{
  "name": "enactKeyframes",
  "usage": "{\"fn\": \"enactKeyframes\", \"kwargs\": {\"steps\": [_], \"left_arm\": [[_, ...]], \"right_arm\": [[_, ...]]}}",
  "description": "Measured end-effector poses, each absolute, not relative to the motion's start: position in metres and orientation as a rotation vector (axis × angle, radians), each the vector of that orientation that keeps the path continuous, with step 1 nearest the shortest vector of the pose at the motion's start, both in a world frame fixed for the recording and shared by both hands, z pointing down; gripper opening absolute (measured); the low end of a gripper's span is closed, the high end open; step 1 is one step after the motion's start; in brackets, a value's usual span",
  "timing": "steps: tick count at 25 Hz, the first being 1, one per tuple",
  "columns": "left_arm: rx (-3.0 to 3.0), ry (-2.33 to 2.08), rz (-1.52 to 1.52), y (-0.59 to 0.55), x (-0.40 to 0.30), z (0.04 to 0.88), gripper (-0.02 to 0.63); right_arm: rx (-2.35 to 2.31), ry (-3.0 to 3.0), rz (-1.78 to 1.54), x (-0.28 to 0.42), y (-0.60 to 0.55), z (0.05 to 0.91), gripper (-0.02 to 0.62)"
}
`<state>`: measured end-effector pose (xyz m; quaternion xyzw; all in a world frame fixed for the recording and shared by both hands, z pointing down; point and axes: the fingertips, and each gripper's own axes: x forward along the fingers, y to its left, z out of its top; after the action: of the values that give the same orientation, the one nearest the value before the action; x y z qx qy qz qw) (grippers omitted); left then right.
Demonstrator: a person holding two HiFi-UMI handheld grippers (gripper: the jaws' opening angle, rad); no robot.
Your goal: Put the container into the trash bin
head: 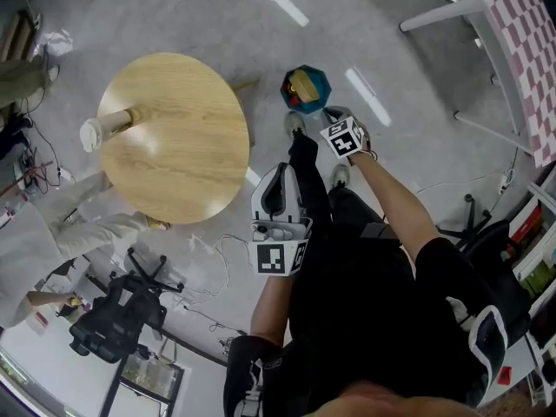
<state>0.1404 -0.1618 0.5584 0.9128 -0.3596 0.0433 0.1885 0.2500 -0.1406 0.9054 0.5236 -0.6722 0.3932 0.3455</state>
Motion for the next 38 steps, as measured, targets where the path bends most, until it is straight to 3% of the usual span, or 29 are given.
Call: {"fn": "enactKeyframes", "kwargs": {"steps": [17, 38], "left_arm": [[2.67, -1.232, -0.04, 0.044, 0.089, 0.421, 0.011], [2.675, -1.211, -0.102, 0.099, 0.008, 0.377, 0.011]], "right_arm": [[1.598, -2.154, 0.65, 0.223, 0.021, 0.604, 0.028], [1.796, -2.321, 0.377, 0.136, 0.12, 0.431, 0.028]]}}
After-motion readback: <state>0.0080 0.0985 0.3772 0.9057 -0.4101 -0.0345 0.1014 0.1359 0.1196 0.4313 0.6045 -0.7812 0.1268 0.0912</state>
